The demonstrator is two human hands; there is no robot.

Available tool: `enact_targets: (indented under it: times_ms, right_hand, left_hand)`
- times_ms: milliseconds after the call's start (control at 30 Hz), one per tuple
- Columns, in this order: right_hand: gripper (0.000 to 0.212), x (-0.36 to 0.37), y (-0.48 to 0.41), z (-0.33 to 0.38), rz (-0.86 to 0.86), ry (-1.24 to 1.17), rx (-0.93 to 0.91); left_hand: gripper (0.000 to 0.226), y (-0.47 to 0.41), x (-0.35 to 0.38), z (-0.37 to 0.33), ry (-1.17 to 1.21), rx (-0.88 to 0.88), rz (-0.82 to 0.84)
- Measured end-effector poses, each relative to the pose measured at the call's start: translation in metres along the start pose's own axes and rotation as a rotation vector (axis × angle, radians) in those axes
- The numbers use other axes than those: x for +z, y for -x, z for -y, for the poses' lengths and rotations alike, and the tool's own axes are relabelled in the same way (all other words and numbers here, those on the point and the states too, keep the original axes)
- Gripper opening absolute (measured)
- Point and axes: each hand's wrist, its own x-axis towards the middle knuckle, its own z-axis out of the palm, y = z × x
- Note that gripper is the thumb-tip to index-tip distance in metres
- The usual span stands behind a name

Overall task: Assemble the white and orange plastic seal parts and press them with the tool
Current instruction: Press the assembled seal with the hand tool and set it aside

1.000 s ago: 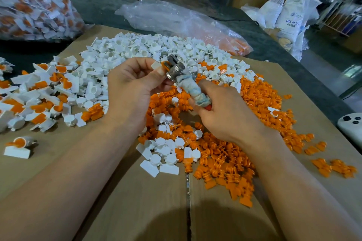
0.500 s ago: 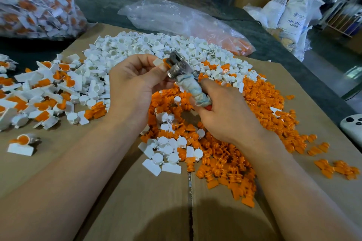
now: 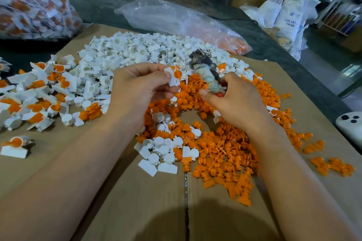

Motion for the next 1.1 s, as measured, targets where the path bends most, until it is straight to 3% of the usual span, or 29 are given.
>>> enact_targets:
  times_ms: [300,967,1100]
  right_hand:
    - [0.067,0.009,-0.004,-0.009,0.066,0.151,0.040]
    - [0.085,0.014,-0.009,-0.013,0.129,0.256,0.024]
    - [0.087,0.014,-0.010,-0.014,0.157,0.245,0.026]
  left_hand:
    - [0.021,0.007,0.001,-0.003,-0.118,0.020,0.095]
    - [0.016,0.005,0.000,-0.001,-0.152,0.013,0.101]
    - [0.017,0.001,-0.003,0.001,-0.051,-0.017,0.037]
